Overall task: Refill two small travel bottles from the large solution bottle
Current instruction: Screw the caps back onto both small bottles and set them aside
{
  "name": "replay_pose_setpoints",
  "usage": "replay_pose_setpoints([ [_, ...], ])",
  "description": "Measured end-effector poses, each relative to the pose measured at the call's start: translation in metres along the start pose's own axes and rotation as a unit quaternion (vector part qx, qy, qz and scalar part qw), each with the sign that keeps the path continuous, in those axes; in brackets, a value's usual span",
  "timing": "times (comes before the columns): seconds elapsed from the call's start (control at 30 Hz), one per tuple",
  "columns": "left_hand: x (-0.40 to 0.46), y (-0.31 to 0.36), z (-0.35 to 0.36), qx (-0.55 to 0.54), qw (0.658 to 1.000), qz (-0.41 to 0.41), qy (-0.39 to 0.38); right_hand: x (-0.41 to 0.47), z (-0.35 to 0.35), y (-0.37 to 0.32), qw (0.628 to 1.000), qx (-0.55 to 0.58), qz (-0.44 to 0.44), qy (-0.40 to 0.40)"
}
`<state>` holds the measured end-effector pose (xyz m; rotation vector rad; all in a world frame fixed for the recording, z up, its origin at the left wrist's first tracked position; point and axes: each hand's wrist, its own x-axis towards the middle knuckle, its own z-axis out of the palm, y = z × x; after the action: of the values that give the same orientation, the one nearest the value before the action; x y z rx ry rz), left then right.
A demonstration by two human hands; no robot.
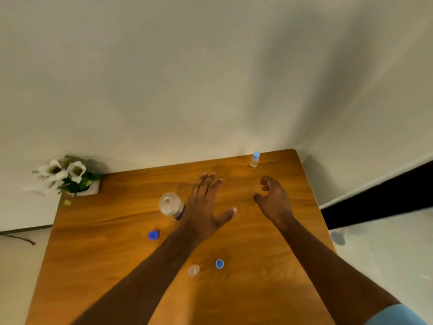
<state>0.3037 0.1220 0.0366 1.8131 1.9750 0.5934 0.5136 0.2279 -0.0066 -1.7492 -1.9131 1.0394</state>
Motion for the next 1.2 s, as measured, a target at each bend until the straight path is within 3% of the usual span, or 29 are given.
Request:
replay_pose_setpoints([
  [0.2,-0.123,-0.040,-0.003,-0.167,0.983,-0.077,-0.018,-0.096,0.041,-0.019,0.987,-0.056,-0.035,-0.149],
  [0.4,-0.175,-0.070,0.021,-0.145,0.972,-0.153,-0.101,-0.163,0.081,-0.017,0.963,-0.146,-0.035,-0.225],
  [0.57,-0.176,-0.083,0.042,-0.144,0.969,-0.166,-0.113,-0.175,0.105,-0.012,0.953,-0.231,-0.029,-0.194],
  [0.8,-0.175,-0.086,0.054,-0.177,0.967,-0.171,-0.059,-0.176,0.118,-0.012,0.954,-0.256,-0.054,-0.144],
  [1.03,-0.180,-0.073,0.021,-0.294,0.942,-0.160,-0.010,-0.193,0.088,-0.031,0.990,-0.097,-0.084,-0.067],
  [1.2,-0.181,-0.055,-0.027,-0.356,0.925,-0.129,0.041,-0.206,0.056,-0.079,0.990,0.003,-0.141,-0.007],
])
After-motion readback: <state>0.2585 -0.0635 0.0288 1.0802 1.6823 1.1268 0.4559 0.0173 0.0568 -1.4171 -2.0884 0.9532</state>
